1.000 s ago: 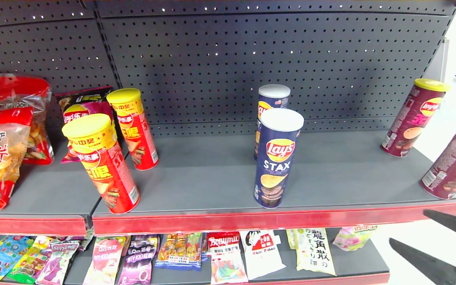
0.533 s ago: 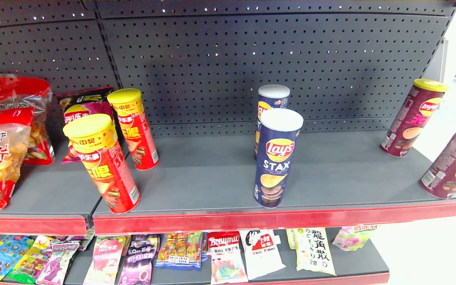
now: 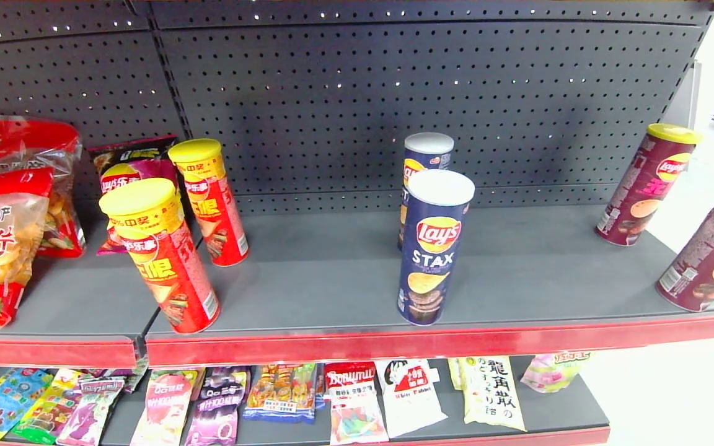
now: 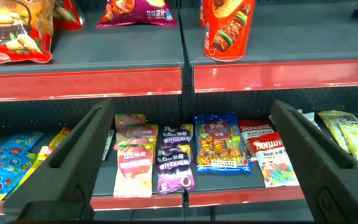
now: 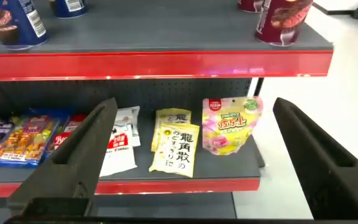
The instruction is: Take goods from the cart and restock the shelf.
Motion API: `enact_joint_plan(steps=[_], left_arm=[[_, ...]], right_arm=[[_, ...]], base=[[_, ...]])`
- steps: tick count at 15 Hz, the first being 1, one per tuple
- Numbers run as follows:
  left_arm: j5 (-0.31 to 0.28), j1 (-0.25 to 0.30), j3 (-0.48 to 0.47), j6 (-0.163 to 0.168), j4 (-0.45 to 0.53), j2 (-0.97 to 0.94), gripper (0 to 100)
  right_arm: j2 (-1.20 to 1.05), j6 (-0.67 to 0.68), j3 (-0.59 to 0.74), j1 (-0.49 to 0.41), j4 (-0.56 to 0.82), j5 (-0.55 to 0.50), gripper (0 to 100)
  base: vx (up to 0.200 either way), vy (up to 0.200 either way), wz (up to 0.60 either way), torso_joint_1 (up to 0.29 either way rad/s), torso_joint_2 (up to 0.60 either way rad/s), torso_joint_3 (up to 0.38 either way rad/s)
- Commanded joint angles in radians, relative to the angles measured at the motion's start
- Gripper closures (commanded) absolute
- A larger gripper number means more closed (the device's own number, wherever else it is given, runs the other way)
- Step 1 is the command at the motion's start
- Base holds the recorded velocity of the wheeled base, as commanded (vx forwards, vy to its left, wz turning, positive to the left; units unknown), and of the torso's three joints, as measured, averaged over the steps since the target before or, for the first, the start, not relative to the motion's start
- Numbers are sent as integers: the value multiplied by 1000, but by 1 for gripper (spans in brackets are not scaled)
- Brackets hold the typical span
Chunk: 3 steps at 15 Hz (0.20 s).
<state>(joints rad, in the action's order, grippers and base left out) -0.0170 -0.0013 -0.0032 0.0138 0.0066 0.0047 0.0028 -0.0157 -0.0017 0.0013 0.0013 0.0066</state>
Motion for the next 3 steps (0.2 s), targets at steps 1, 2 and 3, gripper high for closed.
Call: enact_joint_plan(steps=[1,2,3], left_arm=[[0,0,0,0,1,1,0],[0,0,0,0,0,1,0],[0,0,0,0,0,1,0]], right_arm=[[-3,7,2,0,0,7,0],[-3,8,2,0,0,4,0],[-3,8,2,0,0,3,0]], base=[[0,0,0,0,0,0],[0,0,0,0,0,0],[0,0,0,0,0,0]])
